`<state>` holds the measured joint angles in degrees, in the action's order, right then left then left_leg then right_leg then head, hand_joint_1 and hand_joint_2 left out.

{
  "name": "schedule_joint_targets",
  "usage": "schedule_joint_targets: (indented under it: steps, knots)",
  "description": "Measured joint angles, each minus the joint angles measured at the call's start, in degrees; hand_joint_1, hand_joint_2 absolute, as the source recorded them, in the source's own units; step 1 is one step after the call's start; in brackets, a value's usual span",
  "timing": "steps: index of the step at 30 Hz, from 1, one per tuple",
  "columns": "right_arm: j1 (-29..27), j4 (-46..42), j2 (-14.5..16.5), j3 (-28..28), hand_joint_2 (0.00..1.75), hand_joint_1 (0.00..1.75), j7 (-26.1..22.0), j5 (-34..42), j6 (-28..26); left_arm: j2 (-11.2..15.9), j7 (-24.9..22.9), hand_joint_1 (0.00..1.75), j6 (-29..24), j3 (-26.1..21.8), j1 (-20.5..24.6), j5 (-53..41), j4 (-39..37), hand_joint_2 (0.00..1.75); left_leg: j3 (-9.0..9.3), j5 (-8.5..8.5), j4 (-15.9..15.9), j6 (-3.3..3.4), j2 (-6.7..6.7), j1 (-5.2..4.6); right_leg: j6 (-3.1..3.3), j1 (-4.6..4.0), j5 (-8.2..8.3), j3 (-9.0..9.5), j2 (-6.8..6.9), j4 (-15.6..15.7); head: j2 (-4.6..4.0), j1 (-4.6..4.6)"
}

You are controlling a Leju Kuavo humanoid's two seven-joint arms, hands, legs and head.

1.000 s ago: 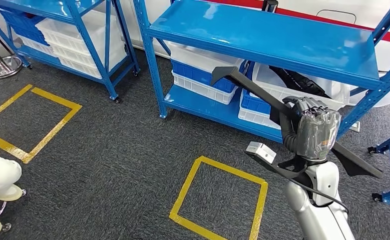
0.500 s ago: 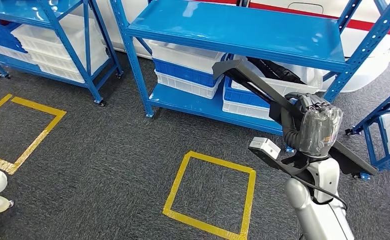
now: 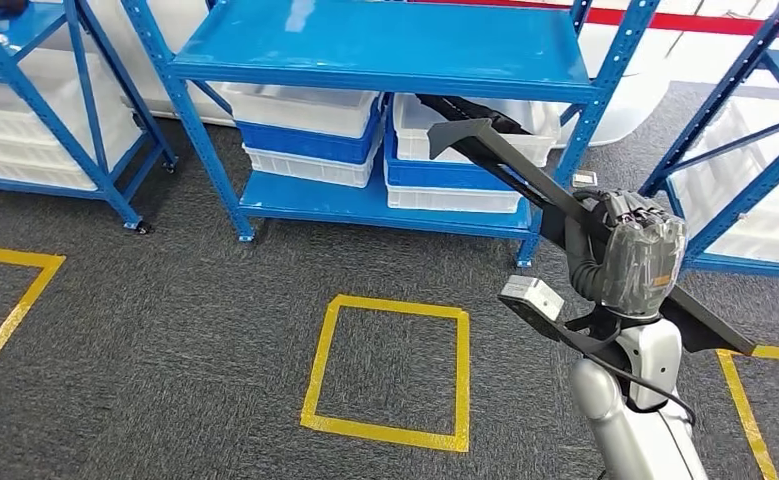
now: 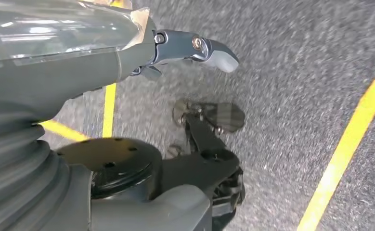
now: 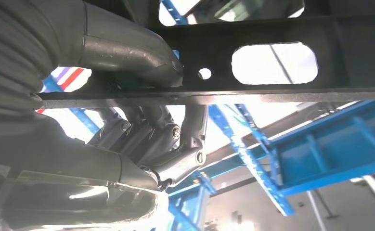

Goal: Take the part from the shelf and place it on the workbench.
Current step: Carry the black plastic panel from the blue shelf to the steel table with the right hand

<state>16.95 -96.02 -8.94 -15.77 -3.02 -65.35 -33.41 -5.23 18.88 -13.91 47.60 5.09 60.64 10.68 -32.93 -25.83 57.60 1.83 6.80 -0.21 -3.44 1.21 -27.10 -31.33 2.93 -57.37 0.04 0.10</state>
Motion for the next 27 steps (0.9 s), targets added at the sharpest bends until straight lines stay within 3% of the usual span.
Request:
schedule_joint_targets:
  steps: [1, 3, 5, 7, 8, 9, 10, 12, 14, 16, 17, 18, 19, 21, 23, 24, 25, 27]
  knots:
    - [-0.1, 0.0, 0.0, 0.1, 1.75, 1.75, 0.0, 0.0, 0.0, 0.0, 0.5, 0.0, -0.7, 0.0, 0.0, 0.1, 0.0, 1.75, -0.06, 0.01, 0.1, -0.24, 0.31, 0.08, 0.46, 0.23, 0.23, -0.21, -0.63, 0.0, 0.0, -0.05]
    - [-0.2, -0.1, 0.0, 0.3, 1.75, 1.75, 0.0, -0.1, 0.0, 0.1, 1.7, 0.0, -1.4, -0.1, 0.1, 0.3, 0.0, 1.75, -0.73, -1.48, 1.6, -0.91, -1.65, 0.51, 1.4, 0.62, 0.74, -0.59, -1.72, -0.1, 0.0, -0.13]
    - [-0.3, -0.3, 0.1, 0.4, 1.75, 1.75, 0.0, -0.1, 0.1, 0.2, 2.8, 0.0, -1.2, -0.1, 0.0, 0.4, 0.0, 1.75, -3.05, -5.45, 7.4, -1.45, -5.24, 0.8, 2.35, 0.77, 1.29, -1.1, -2.72, -0.1, 0.01, -0.24]
    - [-0.5, -0.3, 0.2, 0.4, 1.75, 1.75, -0.1, 0.1, 0.4, 0.3, 3.5, 0.0, -0.6, -0.1, -0.1, 0.3, 0.0, 1.75, -6.12, -8.92, 14.8, -1.58, -6.67, 0.85, 2.94, 0.58, 1.76, -1.72, -3.95, -0.1, 0.01, -0.28]
    - [-0.6, -0.3, 0.2, 0.4, 1.75, 1.75, -0.1, 0.2, 0.6, 0.3, 3.6, 0.0, -0.2, -0.1, -0.1, 0.2, 0.0, 1.75, -6.67, -9.16, 16.4, -1.53, -6.79, 0.85, 3.01, 0.51, 1.96, -1.98, -4.67, -0.1, 0.01, -0.29]
    - [-0.7, -0.3, 0.3, 0.4, 1.75, 1.75, -0.1, 0.3, 0.8, 0.4, 3.5, 0.0, 0.2, -0.1, -0.1, 0.1, 0.0, 1.75, -6.3, -8.48, 16.1, -1.43, -6.9, 0.88, 2.98, 0.48, 2.16, -2.2, -5.47, -0.1, 0.0, -0.3]
    - [-0.8, -0.3, 0.3, 0.4, 1.75, 1.75, -0.1, 0.3, 0.9, 0.4, 3.4, 0.0, 0.5, -0.1, -0.1, -0.1, 0.0, 1.75, -4.64, -6.78, 13.3, -1.28, -7.23, 0.94, 2.82, 0.5, 2.34, -2.34, -6.26, -0.2, 0.0, -0.31]
    - [-0.7, -0.3, 0.4, 0.5, 1.75, 1.75, -0.2, 0.4, 1.0, 0.4, 3.1, 0.0, 1.2, -0.1, 0.0, -0.3, 0.0, 1.75, -0.21, -3.66, 5.3, -1.02, -9.74, 1.22, 2.33, 0.41, 2.65, -2.62, -7.72, -0.4, 0.0, -0.33]
    - [-0.5, -0.3, 0.6, 0.5, 1.75, 1.75, -0.2, 0.5, 1.3, 0.4, 3.0, 0.0, 1.8, -0.1, 0.0, -0.6, 0.0, 1.75, 1.97, -2.75, 1.0, -0.86, -11.67, 1.25, 1.65, 0.31, 3.09, -3.15, -8.99, -0.5, 0.0, -0.29]
    - [-0.3, -0.4, 0.8, 0.6, 1.75, 1.75, -0.2, 0.6, 1.8, 0.4, 2.7, 0.0, 2.0, 0.0, 0.2, -0.7, 0.0, 1.75, 1.96, -2.55, 0.6, -0.39, -10.84, 0.86, 0.67, 0.34, 3.75, -3.8, -10.28, -0.1, 0.0, -0.26]
    - [-0.4, -0.4, 0.9, 0.7, 1.75, 1.75, -0.2, 0.7, 2.0, 0.4, 2.5, 0.0, 2.0, 0.0, 0.3, -0.7, 0.0, 1.75, 1.93, -2.15, 0.4, 0.09, -10.07, 0.79, 0.34, 0.38, 3.84, -4.18, -10.02, -0.2, 0.0, -0.27]
    - [-0.4, -0.5, 1.0, 0.8, 1.75, 1.75, -0.2, 0.9, 2.1, 0.3, 2.3, 0.0, 2.0, 0.0, 0.4, -0.7, 0.0, 1.75, 1.84, -1.73, 0.1, 0.62, -9.3, 0.77, 0.24, 0.28, 3.31, -4.82, -8.83, -1.1, 0.0, -0.17]
    - [-0.5, -0.5, 1.0, 0.8, 1.75, 1.75, -0.2, 1.0, 2.1, 0.3, 2.3, 0.0, 2.0, 0.0, 0.4, -0.8, 0.0, 1.75, 1.69, -1.33, -0.2, 1.1, -8.47, 0.8, 0.35, 0.16, 2.12, -5.92, -7.23, -3.2, 0.0, -0.05]
    - [-0.6, -0.5, 1.1, 0.9, 1.75, 1.75, -0.2, 1.3, 2.2, 0.4, 2.3, 0.0, 2.0, 0.0, 0.4, -0.9, 0.0, 1.75, 1.13, -0.9, -0.4, 1.65, -6.73, 0.69, 0.71, 0.06, -1.75, -9.22, -4.21, -10.7, 0.01, 0.17]
    - [-1.0, -0.5, 1.2, 1.0, 1.75, 1.75, -0.2, 1.5, 2.2, 0.4, 2.3, 0.0, 2.1, 0.0, 0.2, -1.0, 0.0, 1.75, 0.62, -0.7, -0.3, 1.73, -4.94, 0.58, 0.35, 0.13, -4.12, -11.41, -3.66, -16.7, 0.01, 0.24]
    - [-1.2, -0.5, 1.2, 1.1, 1.75, 1.75, -0.2, 1.5, 2.2, 0.4, 2.3, 0.0, 2.1, 0.0, 0.2, -1.0, 0.0, 1.75, 0.47, -0.64, -0.3, 1.69, -4.08, 0.57, -0.06, 0.13, -4.02, -10.79, -3.52, -16.5, 0.01, 0.28]
    - [-1.3, -0.5, 1.2, 1.1, 1.75, 1.75, -0.2, 1.6, 2.2, 0.4, 2.3, 0.0, 2.1, 0.0, 0.2, -1.0, 0.0, 1.75, 0.4, -0.6, -0.3, 1.64, -3.25, 0.56, -0.52, 0.14, -3.18, -8.99, -3.18, -14.1, 0.0, 0.32]
    - [-1.3, -0.5, 1.2, 1.2, 1.75, 1.75, -0.2, 1.6, 2.2, 0.4, 2.3, 0.0, 2.1, 0.0, 0.3, -1.0, 0.0, 1.75, 0.32, -0.69, -0.1, 1.37, -1.75, 0.4, -1.01, 0.03, -0.96, -3.79, -0.72, -5.8, 0.0, 0.39]
